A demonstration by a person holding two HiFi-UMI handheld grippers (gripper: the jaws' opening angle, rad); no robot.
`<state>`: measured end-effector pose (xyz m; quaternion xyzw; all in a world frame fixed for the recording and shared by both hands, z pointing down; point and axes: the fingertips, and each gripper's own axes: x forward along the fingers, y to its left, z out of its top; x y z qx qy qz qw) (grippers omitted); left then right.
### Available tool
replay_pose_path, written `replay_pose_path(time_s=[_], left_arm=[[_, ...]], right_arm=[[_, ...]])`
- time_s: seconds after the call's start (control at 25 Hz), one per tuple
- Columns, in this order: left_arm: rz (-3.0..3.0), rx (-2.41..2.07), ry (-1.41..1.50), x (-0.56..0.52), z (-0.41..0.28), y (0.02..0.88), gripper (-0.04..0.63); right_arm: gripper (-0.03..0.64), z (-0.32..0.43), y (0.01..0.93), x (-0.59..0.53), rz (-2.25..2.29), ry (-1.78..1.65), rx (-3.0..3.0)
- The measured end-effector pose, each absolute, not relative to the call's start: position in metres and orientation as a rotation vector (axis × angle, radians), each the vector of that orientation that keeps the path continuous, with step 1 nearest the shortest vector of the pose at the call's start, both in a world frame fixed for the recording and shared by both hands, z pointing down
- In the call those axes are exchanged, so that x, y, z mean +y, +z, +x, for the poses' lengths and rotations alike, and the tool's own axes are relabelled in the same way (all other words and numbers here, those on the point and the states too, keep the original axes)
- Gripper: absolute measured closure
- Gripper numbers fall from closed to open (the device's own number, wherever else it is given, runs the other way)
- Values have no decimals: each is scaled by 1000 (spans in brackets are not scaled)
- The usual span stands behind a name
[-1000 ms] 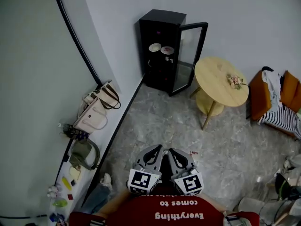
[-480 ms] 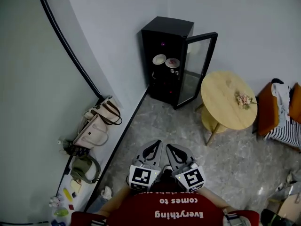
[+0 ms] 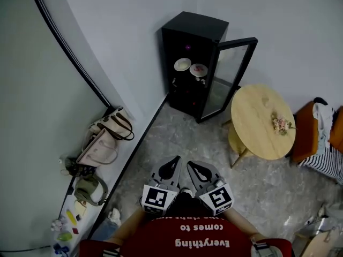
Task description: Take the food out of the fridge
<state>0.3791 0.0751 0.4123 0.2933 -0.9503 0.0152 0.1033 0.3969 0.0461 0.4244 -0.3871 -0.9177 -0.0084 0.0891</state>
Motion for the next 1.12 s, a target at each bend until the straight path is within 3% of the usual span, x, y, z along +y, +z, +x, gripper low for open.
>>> replay_pose_path(time_s=[0.24, 0.72, 1.12], left_arm=[[950, -2787, 49, 73, 302, 415, 589], [991, -2832, 11, 143, 65, 391, 589], [1085, -2703, 7, 162, -47, 419, 589]], right_arm=[[606, 322, 427, 57, -1108, -8, -2763], [606, 115, 417, 111, -1034, 43, -2764], [606, -12, 416, 138, -1012, 172, -2754]])
